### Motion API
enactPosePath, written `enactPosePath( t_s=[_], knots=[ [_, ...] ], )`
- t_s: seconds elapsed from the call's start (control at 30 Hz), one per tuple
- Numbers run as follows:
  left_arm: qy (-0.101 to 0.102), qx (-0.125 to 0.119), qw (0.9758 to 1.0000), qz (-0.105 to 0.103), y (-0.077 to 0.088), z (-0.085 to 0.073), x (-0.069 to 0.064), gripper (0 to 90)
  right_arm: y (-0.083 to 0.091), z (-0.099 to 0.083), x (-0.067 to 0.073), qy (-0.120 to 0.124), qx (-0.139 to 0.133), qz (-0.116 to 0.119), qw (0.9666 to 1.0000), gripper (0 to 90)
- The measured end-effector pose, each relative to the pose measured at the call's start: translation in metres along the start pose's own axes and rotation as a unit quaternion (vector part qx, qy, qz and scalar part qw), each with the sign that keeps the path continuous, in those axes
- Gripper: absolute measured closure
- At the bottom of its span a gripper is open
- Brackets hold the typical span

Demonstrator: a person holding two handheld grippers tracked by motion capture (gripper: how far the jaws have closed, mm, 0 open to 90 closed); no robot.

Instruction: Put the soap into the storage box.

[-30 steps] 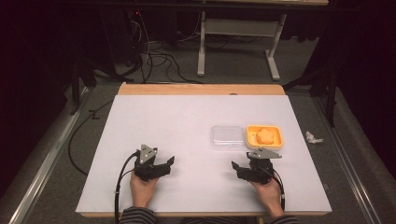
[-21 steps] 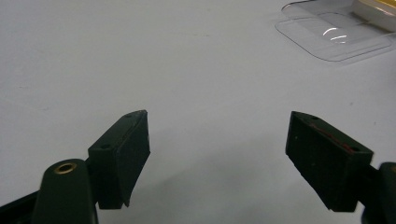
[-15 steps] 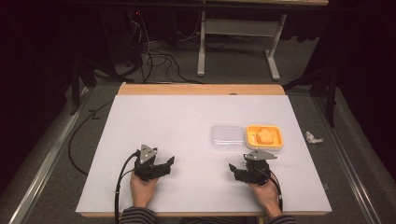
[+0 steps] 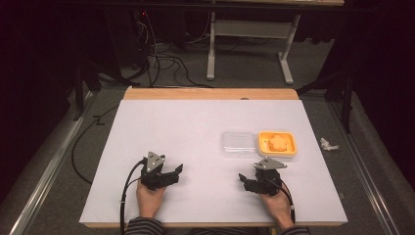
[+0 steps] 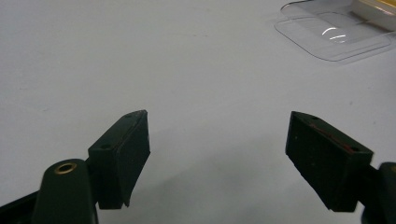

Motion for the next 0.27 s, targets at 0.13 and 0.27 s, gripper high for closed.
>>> enactPosePath(
  t_s=[0.13, 0.27],
  knots=[
    [-0.001, 0.0, 1.0, 0.0, 0.0001, -0.0001, -0.0001, 22.6, 0.0003, 0.0, -0.0002, -0.001, -0.004, 0.002, 1.0, 27.3],
    [0.0, 0.0, 1.0, 0.001, 0.0, 0.0, 0.0001, 22.5, 0.0003, 0.0, -0.0004, -0.003, -0.004, 0.004, 1.0, 27.2]
  ],
)
Point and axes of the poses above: each handheld gripper's, and its own axes: y roughly backward along the jaws, z roughly out of its top, x roughly to its left, the point moved 3 cm from there along -y, roughly forward along the jaws, and after that the axes turned 1 degree about -y, right-handed, at the moved point
